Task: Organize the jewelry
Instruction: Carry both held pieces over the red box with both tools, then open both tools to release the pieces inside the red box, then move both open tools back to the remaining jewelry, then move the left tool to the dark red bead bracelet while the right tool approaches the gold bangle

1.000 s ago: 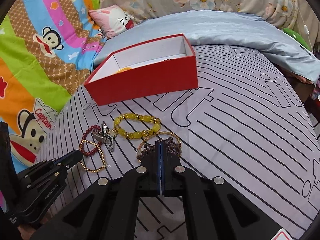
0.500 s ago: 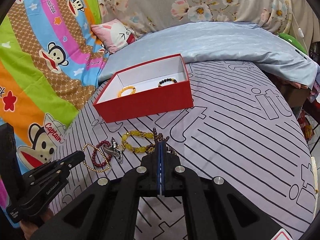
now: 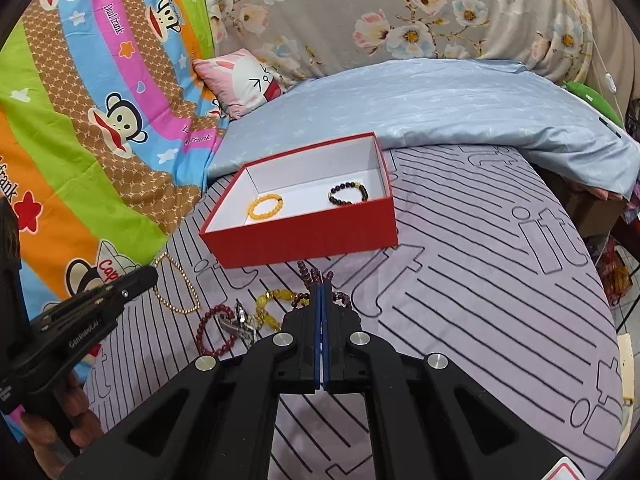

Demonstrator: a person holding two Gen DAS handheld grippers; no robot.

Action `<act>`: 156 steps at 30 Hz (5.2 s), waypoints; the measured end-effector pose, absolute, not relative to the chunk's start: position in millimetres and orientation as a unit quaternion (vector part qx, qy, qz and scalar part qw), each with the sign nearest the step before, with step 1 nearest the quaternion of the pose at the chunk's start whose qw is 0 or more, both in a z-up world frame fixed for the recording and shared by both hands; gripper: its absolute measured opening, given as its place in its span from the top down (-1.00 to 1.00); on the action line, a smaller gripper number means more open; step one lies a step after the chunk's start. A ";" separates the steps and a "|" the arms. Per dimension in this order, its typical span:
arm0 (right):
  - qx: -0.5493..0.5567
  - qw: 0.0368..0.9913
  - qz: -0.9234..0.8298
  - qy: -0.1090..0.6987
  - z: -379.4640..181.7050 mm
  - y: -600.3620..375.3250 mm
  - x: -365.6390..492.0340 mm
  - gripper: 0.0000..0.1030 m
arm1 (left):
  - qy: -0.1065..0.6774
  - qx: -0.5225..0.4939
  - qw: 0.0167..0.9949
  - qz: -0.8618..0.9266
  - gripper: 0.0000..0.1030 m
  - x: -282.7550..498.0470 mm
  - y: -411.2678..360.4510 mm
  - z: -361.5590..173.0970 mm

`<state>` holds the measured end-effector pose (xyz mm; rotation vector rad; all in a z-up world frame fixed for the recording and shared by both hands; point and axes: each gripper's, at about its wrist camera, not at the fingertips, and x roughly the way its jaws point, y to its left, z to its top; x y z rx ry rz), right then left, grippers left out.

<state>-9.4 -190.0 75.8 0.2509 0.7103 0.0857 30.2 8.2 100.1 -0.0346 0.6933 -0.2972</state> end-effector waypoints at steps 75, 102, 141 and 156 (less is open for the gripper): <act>0.063 0.936 0.008 0.347 85.3 -181.4 109.1 0.35 | 0.345 0.003 0.931 -0.114 0.26 151.6 -22.5 99.8; 0.076 0.937 0.004 0.340 95.6 -171.6 21.8 0.20 | 0.352 -0.003 0.928 -0.120 0.00 76.1 -1.0 101.5; 0.091 0.897 -0.004 0.432 3.1 -168.8 -16.6 0.06 | 0.429 -0.026 0.896 -0.111 -0.43 38.3 32.1 11.0; 0.092 0.899 0.008 0.428 5.4 -163.4 -10.2 0.06 | 0.440 -0.017 0.892 -0.099 -0.49 45.0 27.7 1.4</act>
